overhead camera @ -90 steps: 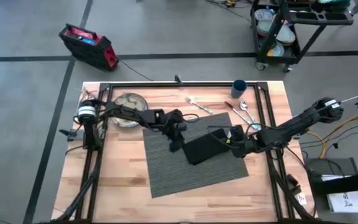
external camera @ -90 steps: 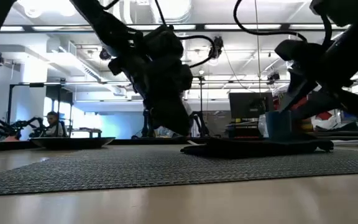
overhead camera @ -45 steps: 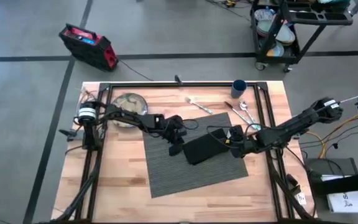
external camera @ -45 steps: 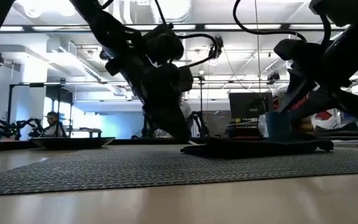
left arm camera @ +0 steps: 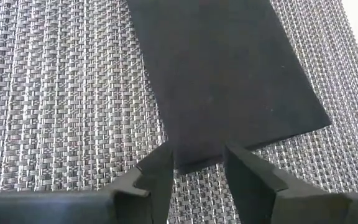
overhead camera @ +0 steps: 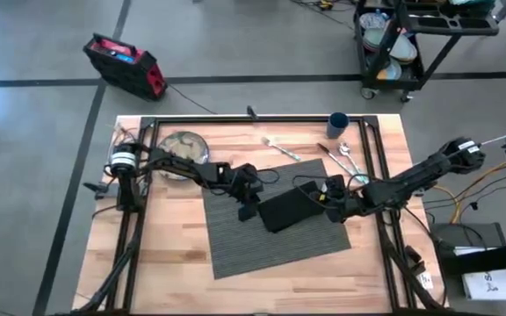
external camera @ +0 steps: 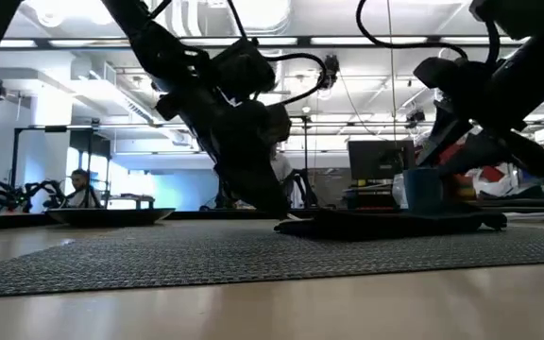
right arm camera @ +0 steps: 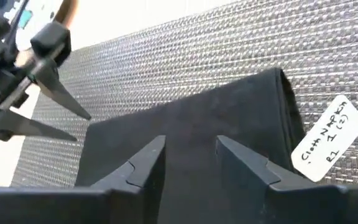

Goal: Set table place
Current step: Move the black napkin to the middle left of the table

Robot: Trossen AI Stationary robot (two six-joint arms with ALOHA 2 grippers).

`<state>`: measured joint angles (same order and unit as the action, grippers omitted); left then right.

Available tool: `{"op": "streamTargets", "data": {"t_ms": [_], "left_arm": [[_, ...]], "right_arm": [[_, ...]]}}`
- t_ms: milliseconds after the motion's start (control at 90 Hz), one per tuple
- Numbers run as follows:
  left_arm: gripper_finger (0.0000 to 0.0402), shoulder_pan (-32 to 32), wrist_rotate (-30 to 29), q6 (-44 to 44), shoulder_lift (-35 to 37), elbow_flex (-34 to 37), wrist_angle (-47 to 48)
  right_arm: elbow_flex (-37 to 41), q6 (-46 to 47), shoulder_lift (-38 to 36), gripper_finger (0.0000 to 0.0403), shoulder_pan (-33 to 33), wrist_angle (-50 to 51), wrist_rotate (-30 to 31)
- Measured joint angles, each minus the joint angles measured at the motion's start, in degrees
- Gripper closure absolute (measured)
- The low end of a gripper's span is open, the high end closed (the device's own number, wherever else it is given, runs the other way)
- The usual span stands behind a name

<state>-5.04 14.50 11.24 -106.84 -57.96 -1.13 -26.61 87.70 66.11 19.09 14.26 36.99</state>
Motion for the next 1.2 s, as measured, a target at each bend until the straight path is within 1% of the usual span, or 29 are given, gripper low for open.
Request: {"op": "streamTargets", "data": {"t_ms": [256,433,622,756,956,1100,1200], "left_arm": [[0.0293,0.3,0.46,1.84,-0.01,1.01,-2.58],[0.0293,0.93,0.45,1.91,-0.01,1.01,-2.95],[0.0282,1.66,-4.04,0.85,-0.01,1.14,-3.04],[0.0277,1.64,-7.03,0.69,-0.01,1.19,-3.34],[0.0284,2.18,-6.99,0.73,-0.8,1.75,-4.76],[0.0296,2.78,-3.23,2.9,-3.57,1.64,-7.26],[0.0301,3.15,-2.98,3.64,-4.38,1.57,-7.84]], "right_arm": [[-0.02,0.18,-0.09,0.0293,0.0,-0.08,0.68],[-0.02,0.2,-0.09,0.0289,0.0,-0.08,0.68],[-0.07,0.23,-0.09,0.0279,0.0,-0.09,0.68],[-0.09,0.79,-0.09,0.0282,0.0,-0.11,0.68],[-0.09,0.72,-0.09,0.0293,0.0,-0.11,0.68],[-0.11,0.27,-0.11,0.0295,0.0,-0.12,0.69],[-0.11,0.29,-0.11,0.029,0.0,-0.19,0.68]]}}
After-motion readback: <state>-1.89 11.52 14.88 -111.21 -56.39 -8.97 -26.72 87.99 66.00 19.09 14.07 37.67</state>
